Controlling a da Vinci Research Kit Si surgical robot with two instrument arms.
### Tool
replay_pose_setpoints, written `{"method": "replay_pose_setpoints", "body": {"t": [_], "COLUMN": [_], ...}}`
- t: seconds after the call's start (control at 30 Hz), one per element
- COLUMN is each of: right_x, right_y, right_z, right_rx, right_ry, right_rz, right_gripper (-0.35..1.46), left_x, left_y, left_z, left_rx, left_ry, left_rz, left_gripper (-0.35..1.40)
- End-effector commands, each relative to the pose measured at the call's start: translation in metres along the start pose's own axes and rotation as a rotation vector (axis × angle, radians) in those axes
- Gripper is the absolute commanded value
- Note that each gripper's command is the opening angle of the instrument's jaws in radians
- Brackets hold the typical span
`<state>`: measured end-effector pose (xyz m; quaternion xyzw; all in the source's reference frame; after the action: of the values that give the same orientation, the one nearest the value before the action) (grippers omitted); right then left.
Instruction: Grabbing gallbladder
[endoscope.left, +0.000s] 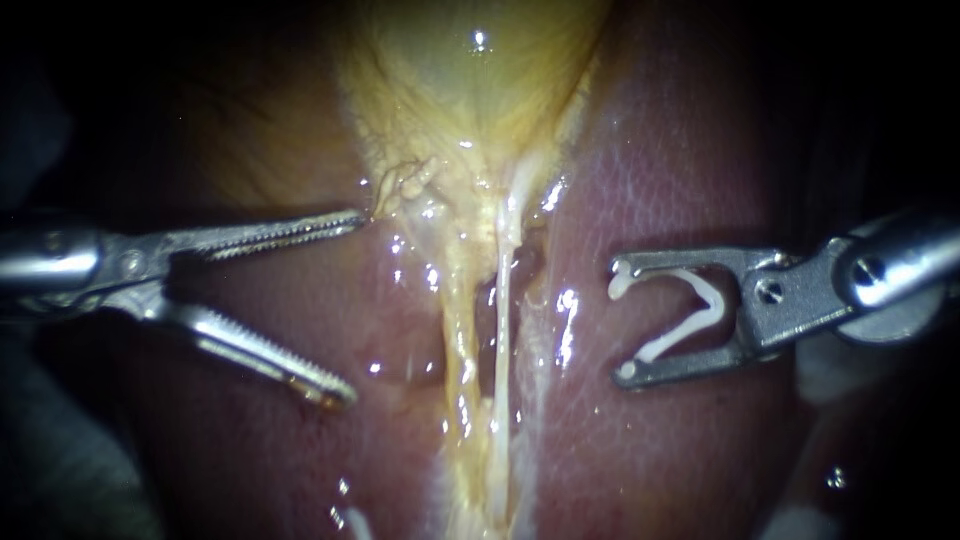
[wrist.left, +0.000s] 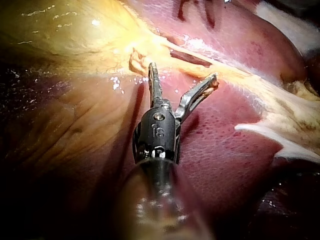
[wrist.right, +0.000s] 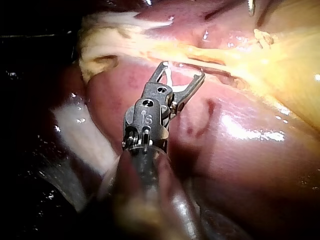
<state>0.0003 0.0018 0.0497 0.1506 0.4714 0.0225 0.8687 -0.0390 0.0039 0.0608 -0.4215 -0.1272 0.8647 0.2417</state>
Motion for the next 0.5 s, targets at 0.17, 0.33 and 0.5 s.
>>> {"method": "replay_pose_setpoints", "body": {"t": [0.17,0.33,0.5], "right_x": [0.0000,0.0000,0.0000], "right_y": [0.0000,0.0000,0.0000], "right_z": [0.0000,0.0000,0.0000], "right_rx": [0.000,0.000,0.000], "right_ry": [0.000,0.000,0.000], "right_rz": [0.000,0.000,0.000], "right_gripper": [0.50,0.50,0.50], "left_x": [0.0001,0.0007,0.0017], "left_y": [0.0000,-0.0004,-0.0013], "left_z": [-0.0001,-0.0004,-0.0004], "left_rx": [-0.001,-0.007,0.009], "left_ry": [0.001,-0.002,-0.003], "left_rz": [-0.012,-0.027,-0.061], "left_gripper": [1.23,1.20,1.16]}}
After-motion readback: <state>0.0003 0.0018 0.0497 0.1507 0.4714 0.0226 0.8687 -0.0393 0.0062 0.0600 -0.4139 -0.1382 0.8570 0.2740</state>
